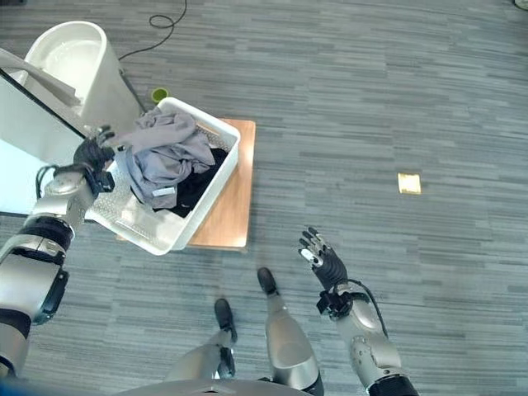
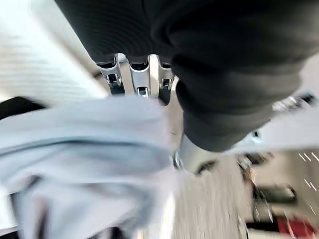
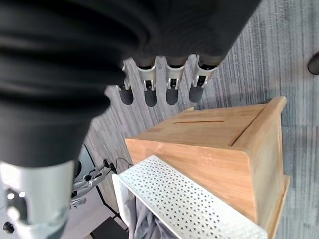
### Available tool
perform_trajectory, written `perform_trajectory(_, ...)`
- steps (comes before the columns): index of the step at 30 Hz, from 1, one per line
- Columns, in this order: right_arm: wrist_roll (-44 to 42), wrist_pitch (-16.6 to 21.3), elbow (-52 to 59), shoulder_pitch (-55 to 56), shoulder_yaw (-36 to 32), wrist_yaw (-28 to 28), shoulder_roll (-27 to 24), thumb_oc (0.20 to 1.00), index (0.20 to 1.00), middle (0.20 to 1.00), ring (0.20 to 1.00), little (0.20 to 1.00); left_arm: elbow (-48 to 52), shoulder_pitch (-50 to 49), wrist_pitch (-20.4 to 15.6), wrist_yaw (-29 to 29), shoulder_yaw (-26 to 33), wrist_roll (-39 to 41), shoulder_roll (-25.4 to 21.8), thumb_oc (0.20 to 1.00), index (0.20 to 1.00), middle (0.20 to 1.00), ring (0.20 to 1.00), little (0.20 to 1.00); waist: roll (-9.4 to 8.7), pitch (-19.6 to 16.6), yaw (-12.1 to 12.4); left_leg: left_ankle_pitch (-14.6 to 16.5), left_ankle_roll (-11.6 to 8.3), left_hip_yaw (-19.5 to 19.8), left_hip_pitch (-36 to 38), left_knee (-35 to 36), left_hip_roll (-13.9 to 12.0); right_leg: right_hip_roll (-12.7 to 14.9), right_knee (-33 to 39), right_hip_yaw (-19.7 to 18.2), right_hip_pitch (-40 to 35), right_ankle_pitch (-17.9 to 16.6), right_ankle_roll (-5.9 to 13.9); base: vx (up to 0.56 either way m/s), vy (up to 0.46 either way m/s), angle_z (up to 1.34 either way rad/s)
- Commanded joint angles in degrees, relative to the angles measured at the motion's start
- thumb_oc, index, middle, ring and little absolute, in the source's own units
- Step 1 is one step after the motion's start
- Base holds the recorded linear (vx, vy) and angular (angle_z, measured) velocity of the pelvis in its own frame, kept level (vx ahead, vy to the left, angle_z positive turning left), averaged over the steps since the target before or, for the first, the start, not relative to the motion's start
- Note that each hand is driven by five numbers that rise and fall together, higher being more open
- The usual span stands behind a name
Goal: Pick up bed clothes into laundry basket.
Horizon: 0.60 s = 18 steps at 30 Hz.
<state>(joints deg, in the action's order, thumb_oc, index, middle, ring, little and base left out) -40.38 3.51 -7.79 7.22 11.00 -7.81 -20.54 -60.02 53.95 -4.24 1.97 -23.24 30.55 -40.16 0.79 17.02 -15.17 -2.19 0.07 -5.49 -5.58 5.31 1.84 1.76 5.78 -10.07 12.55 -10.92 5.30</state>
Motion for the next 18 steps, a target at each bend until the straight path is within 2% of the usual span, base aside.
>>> perform_trajectory(1, 0.66, 3.05, 2.06, 4.34, -3.03, -2.62, -3.18, 1.000, 1.000, 1.000, 1.000, 1.000, 3.77, 4.82, -3.95, 0.41, -2.69, -6.83, -3.05, 1.000, 1.000, 1.000, 1.000, 1.000, 2.38, -6.26, 1.46, -0.23, -3.17, 2.44, -1.90, -0.31, -0.84, 3.83, -0.78, 1.85, -1.57, 3.22, 4.08, 0.05, -0.026, 0.06)
perform_trajectory(2, 1.27, 3.10, 2.95, 5.05, -3.72, -3.28, -3.61, 1.000, 1.000, 1.000, 1.000, 1.000, 8.62, 4.69, -4.74, 0.66, -5.64, -10.72, -5.74, 1.000, 1.000, 1.000, 1.000, 1.000, 2.98, -6.79, 1.93, -0.18, -3.13, 2.76, -1.14, -0.31, -0.77, 4.05, -0.78, 2.30, -2.59, 3.58, 4.10, 0.04, -0.020, 0.04)
perform_trajectory(3, 1.52, 3.20, 3.29, 5.27, -3.95, -3.67, -3.76, 1.000, 1.000, 1.000, 1.000, 1.000, 10.66, 4.31, -5.12, 0.43, -6.31, -11.60, -6.41, 1.000, 1.000, 1.000, 1.000, 1.000, 3.19, -7.10, 2.13, -0.13, -3.08, 2.85, -0.96, -0.31, -0.68, 4.11, -0.78, 2.46, -2.83, 3.66, 4.10, 0.03, -0.020, 0.08)
perform_trajectory(10, 2.58, 3.44, 4.29, 6.17, -5.99, -4.35, -4.48, 1.000, 1.000, 1.000, 1.000, 1.000, 23.11, 1.77, -6.15, 0.25, -8.62, -16.83, -12.43, 1.000, 1.000, 1.000, 1.000, 1.000, 3.99, -8.83, 3.43, 0.12, -3.01, 3.65, 0.55, -0.31, -0.50, 4.39, -0.78, 3.68, -4.84, 4.47, 3.98, 0.03, -0.023, 0.15)
perform_trajectory(11, 3.40, 3.63, 4.68, 6.57, -7.51, -4.09, -4.55, 1.000, 1.000, 1.000, 1.000, 1.000, 31.14, -3.25, -6.95, 0.92, -6.96, -16.36, -17.01, 1.000, 1.000, 1.000, 1.000, 1.000, 4.04, -10.13, 4.59, 0.45, -2.94, 4.13, 1.77, -0.31, -0.50, 4.33, -0.78, 4.39, -6.26, 5.06, 3.79, 0.07, -0.043, 0.18)
perform_trajectory(13, 3.60, 3.69, 4.43, 6.64, -7.90, -4.00, -4.56, 1.000, 1.000, 1.000, 1.000, 1.000, 33.48, -5.48, -7.02, 1.46, -5.92, -15.97, -18.35, 1.000, 1.000, 1.000, 1.000, 1.000, 4.06, -10.51, 4.84, 0.59, -2.92, 4.21, 2.25, -0.31, -0.52, 4.29, -0.78, 4.51, -6.81, 5.26, 3.74, 0.06, -0.038, 0.09)
perform_trajectory(14, 4.20, 3.68, 4.25, 6.79, -8.81, -3.90, -4.66, 1.000, 1.000, 1.000, 1.000, 1.000, 37.21, -8.70, -7.17, 2.08, -4.38, -16.42, -20.88, 1.000, 1.000, 1.000, 1.000, 1.000, 3.91, -11.24, 5.51, 0.83, -2.92, 4.51, 3.08, -0.31, -0.62, 4.18, -0.78, 4.82, -7.77, 5.72, 3.56, 0.03, -0.024, 0.08)
perform_trajectory(15, 4.20, 3.68, 4.25, 6.79, -8.79, -3.90, -4.68, 1.000, 1.000, 1.000, 1.000, 1.000, 37.23, -8.75, -7.16, 2.08, -4.33, -16.43, -20.88, 1.000, 1.000, 1.000, 1.000, 1.000, 3.92, -11.23, 5.48, 0.83, -2.92, 4.52, 3.09, -0.31, -0.62, 4.18, -0.78, 4.82, -7.78, 5.72, 3.55, 0.06, -0.054, 0.14)
perform_trajectory(16, 4.83, 3.74, 4.60, 7.31, -9.93, -3.78, -4.29, 1.000, 1.000, 1.000, 1.000, 1.000, 42.11, -14.83, -7.67, 1.40, 0.33, -16.93, -21.69, 1.000, 1.000, 1.000, 1.000, 1.000, 3.48, -11.96, 6.49, 1.00, -2.93, 4.72, 3.71, -0.31, -0.72, 4.06, -0.78, 5.19, -8.69, 6.19, 3.36, 0.04, -0.044, 0.13)
perform_trajectory(18, 4.76, 3.97, 4.53, 7.88, -11.04, -3.37, -3.52, 1.000, 1.000, 1.000, 1.000, 1.000, 46.90, -25.57, -8.79, 0.43, 9.11, -13.77, -20.02, 1.000, 1.000, 1.000, 1.000, 1.000, 3.08, -12.54, 7.17, 1.24, -2.92, 4.91, 4.42, -0.31, -0.75, 4.00, -0.78, 5.43, -9.49, 6.57, 3.09, 0.04, -0.039, 0.07)
